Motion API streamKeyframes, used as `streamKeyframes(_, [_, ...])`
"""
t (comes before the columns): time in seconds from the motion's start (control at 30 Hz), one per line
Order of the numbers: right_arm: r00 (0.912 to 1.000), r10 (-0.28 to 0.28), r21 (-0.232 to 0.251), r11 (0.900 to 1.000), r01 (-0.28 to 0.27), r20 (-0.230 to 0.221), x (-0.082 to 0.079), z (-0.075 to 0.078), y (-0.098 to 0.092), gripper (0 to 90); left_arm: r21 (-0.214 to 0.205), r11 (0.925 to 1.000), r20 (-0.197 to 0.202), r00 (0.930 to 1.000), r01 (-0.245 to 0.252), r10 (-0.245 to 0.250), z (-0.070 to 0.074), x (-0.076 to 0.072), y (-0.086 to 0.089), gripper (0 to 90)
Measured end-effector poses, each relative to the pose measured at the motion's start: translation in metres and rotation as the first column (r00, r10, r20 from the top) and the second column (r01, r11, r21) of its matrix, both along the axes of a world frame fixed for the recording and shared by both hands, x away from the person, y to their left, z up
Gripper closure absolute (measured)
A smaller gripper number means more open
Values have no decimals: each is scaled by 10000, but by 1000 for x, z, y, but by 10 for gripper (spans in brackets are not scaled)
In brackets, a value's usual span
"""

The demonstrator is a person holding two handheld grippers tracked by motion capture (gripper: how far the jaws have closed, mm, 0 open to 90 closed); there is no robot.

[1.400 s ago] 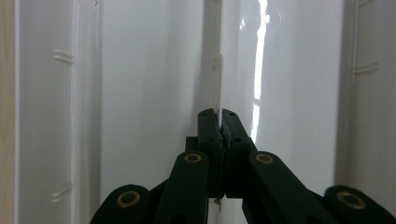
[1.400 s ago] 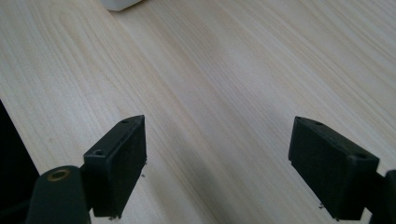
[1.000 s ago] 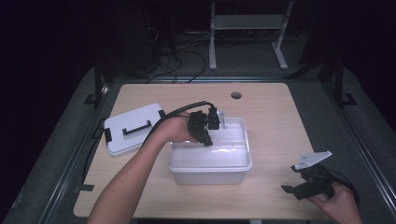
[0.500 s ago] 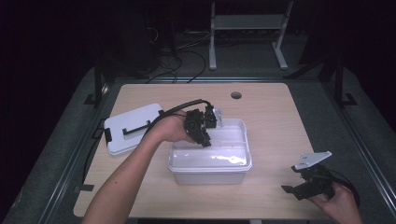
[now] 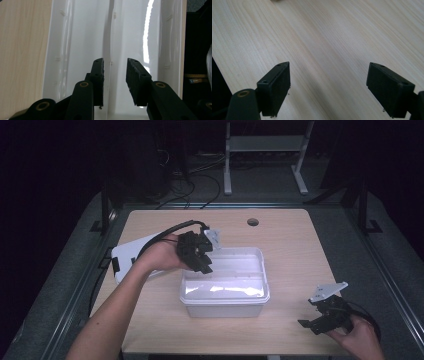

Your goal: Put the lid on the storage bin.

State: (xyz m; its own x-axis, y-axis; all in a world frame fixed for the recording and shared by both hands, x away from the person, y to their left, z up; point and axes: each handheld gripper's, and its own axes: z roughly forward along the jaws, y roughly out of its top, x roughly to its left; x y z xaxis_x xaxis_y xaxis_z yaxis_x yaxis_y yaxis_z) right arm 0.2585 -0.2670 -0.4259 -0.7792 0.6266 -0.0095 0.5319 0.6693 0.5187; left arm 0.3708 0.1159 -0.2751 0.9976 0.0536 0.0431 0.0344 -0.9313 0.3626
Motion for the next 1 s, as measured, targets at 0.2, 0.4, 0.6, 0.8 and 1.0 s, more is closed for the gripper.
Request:
streamKeyframes(0.2, [10000,82,-97,9999,-82,-12,1,-1,3,187,-199,9995,9,9997,-262,262,8,-3,20,668])
streamKeyframes(0.4, [10000,37,-36,10000,-37,11,1,0,2,187,-358,9978,144,9983,-560,565,14,-2,40,668])
streamKeyframes(0.6, [10000,73,-67,10000,-73,-22,2,0,3,187,-415,9961,171,9968,-779,787,16,-1,55,668])
streamKeyframes(0.8, [10000,33,-45,10000,-33,-45,2,1,4,187,-527,9917,215,9927,-1174,1186,17,3,75,665])
streamKeyframes(1.0, [10000,33,-47,10000,-33,-46,3,0,4,187,-493,9857,89,9868,-1611,1617,8,8,97,658])
